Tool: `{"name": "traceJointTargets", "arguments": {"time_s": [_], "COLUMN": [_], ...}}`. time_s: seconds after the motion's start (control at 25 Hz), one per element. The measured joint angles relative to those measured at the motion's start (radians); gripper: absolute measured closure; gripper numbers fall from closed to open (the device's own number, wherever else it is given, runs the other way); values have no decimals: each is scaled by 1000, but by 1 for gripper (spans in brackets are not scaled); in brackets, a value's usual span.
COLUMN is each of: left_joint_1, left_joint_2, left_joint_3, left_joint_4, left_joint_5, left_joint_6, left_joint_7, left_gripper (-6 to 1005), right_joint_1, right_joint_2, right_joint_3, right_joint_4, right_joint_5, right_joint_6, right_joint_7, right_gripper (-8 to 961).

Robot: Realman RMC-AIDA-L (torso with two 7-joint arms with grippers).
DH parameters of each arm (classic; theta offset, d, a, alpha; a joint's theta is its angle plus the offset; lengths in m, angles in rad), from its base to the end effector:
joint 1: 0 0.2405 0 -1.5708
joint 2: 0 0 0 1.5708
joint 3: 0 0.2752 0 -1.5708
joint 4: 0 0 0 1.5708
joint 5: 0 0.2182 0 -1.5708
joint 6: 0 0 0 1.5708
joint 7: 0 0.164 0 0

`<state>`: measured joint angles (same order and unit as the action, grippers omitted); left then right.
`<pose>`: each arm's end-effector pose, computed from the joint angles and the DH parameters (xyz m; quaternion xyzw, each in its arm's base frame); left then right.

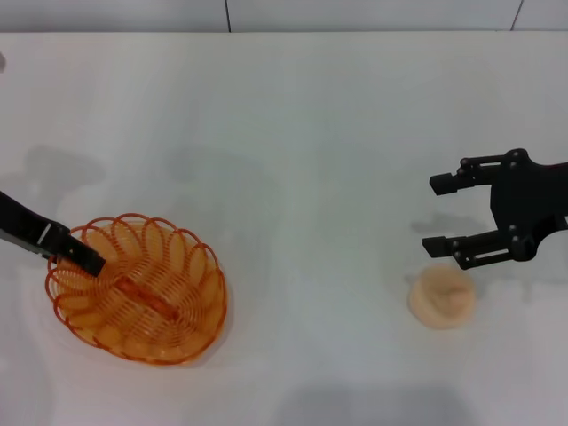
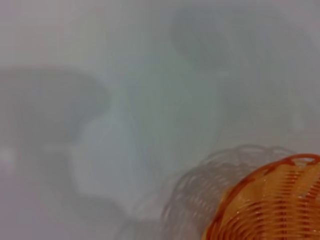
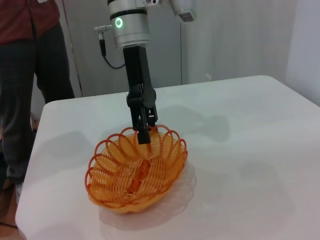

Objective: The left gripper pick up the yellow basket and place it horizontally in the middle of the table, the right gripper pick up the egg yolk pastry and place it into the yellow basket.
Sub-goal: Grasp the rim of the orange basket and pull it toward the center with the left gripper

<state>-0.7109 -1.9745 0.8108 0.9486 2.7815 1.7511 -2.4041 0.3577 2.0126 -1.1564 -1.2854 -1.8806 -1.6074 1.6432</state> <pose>-0.2986 0.3714 0.0445 -0.8272 -0.5232 0.1709 0.1127 0.2148 0.3326 0.0166 -0.9860 0.0629 0.1203 0.0972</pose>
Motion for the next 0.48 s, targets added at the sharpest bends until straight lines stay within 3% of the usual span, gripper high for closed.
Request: {"name": "traceJointTargets", "arguments": {"time_s": [0.2, 0.32, 0.48], "left_joint_1": [3, 6, 7], "left_joint_2": [-1, 2, 2], "left_joint_3": [11, 12, 12], "left_joint_4": [-11, -16, -21], "left_joint_5": [1, 1, 1], "left_joint_6": [-20, -29, -47], "left_joint_7": [-1, -1, 8], "left_gripper": [237, 412, 416], "right_joint_1": [-5, -8, -15], "right_joint_2": [0, 0, 0], "right_joint_3": [0, 0, 0], "right_joint_4": [0, 1, 1], "right_joint_5": [0, 0, 0], "right_joint_6": [1, 1, 1], "right_joint_7": [-1, -1, -2], "right_gripper": [170, 170, 170]}}
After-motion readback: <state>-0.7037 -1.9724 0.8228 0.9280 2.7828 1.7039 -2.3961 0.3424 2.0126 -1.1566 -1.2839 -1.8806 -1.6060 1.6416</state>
